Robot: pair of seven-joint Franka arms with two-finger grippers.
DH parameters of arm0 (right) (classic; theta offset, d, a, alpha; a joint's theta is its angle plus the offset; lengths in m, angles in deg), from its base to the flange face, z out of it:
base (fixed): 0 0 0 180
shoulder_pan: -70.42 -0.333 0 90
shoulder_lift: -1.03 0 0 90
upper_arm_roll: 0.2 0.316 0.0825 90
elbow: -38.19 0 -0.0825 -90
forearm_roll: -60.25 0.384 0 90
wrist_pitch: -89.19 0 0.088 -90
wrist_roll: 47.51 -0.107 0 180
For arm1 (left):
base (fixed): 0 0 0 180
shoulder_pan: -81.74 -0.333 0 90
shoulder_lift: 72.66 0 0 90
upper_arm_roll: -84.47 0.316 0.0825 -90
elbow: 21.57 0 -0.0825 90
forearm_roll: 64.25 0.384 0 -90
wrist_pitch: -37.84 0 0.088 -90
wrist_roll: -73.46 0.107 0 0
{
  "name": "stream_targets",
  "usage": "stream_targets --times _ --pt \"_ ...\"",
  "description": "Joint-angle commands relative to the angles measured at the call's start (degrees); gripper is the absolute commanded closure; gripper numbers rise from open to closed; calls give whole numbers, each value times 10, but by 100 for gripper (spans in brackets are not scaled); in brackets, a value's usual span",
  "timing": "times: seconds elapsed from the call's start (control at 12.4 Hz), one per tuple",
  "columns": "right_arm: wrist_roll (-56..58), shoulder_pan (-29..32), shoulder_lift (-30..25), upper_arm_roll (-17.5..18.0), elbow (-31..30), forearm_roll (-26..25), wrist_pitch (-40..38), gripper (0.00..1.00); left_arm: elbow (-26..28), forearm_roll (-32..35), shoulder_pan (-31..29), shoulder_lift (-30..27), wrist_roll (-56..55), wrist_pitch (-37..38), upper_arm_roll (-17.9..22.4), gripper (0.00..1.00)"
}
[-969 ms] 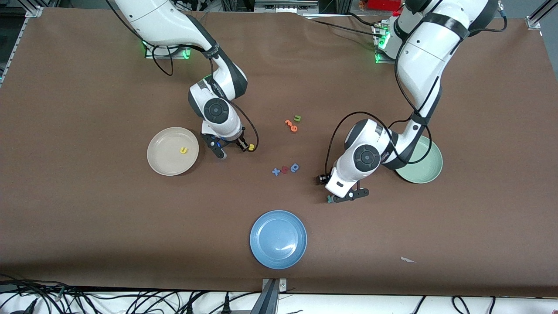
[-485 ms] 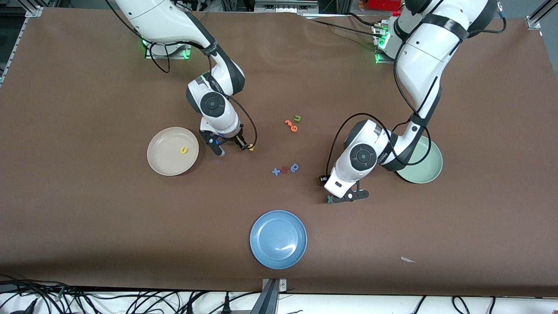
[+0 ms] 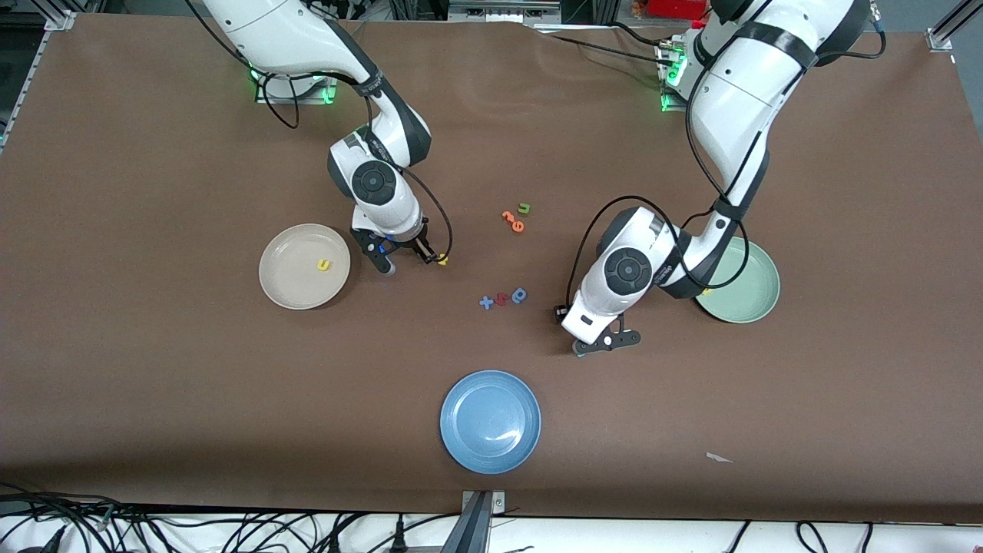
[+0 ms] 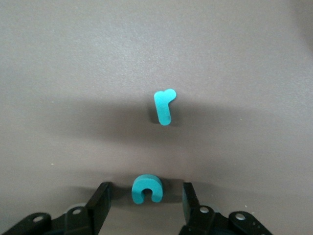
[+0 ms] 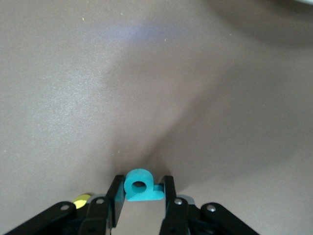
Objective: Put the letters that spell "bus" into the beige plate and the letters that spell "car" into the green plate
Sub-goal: 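Grasp teal letters with both grippers, the left taking the teal c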
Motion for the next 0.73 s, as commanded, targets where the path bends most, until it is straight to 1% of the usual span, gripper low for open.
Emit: stream_targets --times 0.0,0.16,0.4,0.57,0.65 --pt "-4 -2 -16 -2 -15 -6 3 64 -18 11 4 7 -12 11 2 40" --pt "19 -1 -31 -3 -4 -6 -11 64 -18 11 4 8 -12 11 3 48" --pt "72 1 -52 -21 38 -5 -109 64 -19 11 3 8 -12 11 3 62" --pt "164 2 -71 -49 43 -5 -157 64 -18 11 3 8 -12 11 3 71" --pt "224 2 -81 -73 41 -2 -177 64 -18 11 3 8 -12 11 3 76"
